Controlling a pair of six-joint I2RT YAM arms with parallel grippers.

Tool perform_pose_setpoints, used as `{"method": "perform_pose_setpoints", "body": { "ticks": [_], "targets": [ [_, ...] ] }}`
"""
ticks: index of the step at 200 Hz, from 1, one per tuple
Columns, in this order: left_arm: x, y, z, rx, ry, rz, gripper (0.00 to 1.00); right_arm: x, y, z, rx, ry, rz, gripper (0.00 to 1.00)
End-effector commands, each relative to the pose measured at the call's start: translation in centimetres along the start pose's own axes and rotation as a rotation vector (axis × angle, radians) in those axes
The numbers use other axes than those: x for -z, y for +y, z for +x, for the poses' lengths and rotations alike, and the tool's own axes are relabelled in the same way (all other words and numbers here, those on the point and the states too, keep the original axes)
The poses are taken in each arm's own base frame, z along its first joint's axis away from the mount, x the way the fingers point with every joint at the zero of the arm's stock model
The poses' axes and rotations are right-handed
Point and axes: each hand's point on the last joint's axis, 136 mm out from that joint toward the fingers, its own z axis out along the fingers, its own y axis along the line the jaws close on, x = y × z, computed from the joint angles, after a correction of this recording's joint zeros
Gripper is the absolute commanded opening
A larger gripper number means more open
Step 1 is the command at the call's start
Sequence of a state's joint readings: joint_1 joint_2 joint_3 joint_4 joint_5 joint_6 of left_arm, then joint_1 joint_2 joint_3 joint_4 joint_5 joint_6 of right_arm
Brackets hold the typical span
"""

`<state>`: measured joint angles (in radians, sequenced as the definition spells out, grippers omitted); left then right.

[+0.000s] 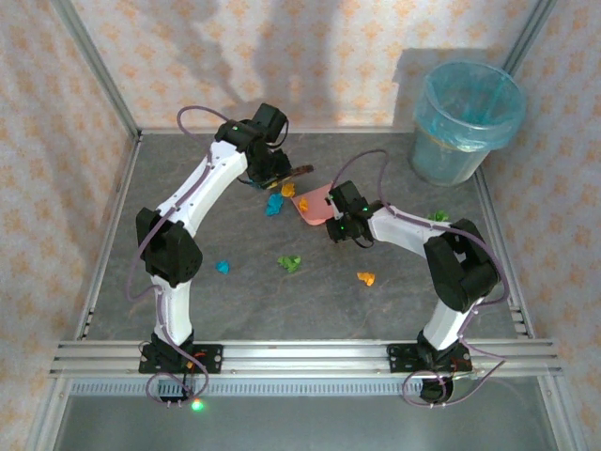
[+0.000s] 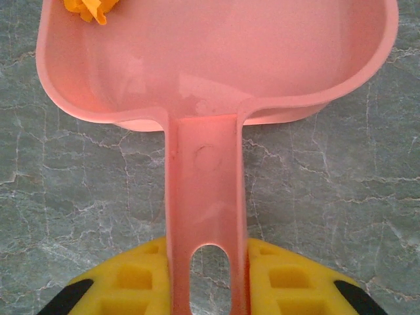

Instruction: Sweep away the paper scraps from the table

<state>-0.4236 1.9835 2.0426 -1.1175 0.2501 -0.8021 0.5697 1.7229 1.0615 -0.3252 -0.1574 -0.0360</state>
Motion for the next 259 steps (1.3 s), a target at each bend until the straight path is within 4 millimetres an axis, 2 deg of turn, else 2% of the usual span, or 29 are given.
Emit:
{"method": "perform_pose_setpoints", "body": {
  "ticks": [1, 78, 144, 201, 238, 259],
  "targets": [
    [-0.1, 0.1, 0.4, -0.021, 0.004, -0.009, 0.00, 0.4, -0.3, 1.1, 0.014, 0.037, 0.015, 0.00],
    [-1.2, -0.9, 1.1, -0.006, 0.050, 0.039, 0.00, 0.1, 0.1, 1.5, 0.020, 0.057, -0.003, 0.00],
    [-1.6, -2.3, 2.5, -0.022, 0.093, 0.075, 0.00, -0.3, -0.7, 1.5, -0.009, 0.063, 0.028, 0.00],
    [0.1, -3.4, 4.2, -0.060, 0.111, 0.132, 0.00, 0.1, -2.1, 1.1, -0.066, 0.030, 0.045, 0.00],
    [1.6, -3.7, 4.2, -0.076, 0.098, 0.159, 0.00, 0.2, -2.4, 1.0, -0.072, 0.015, 0.056, 0.00],
    [1.7, -3.7, 4.1, -0.079, 0.096, 0.161, 0.00, 0.3, -2.6, 0.8, -0.068, 0.002, 0.064, 0.00]
  ]
}}
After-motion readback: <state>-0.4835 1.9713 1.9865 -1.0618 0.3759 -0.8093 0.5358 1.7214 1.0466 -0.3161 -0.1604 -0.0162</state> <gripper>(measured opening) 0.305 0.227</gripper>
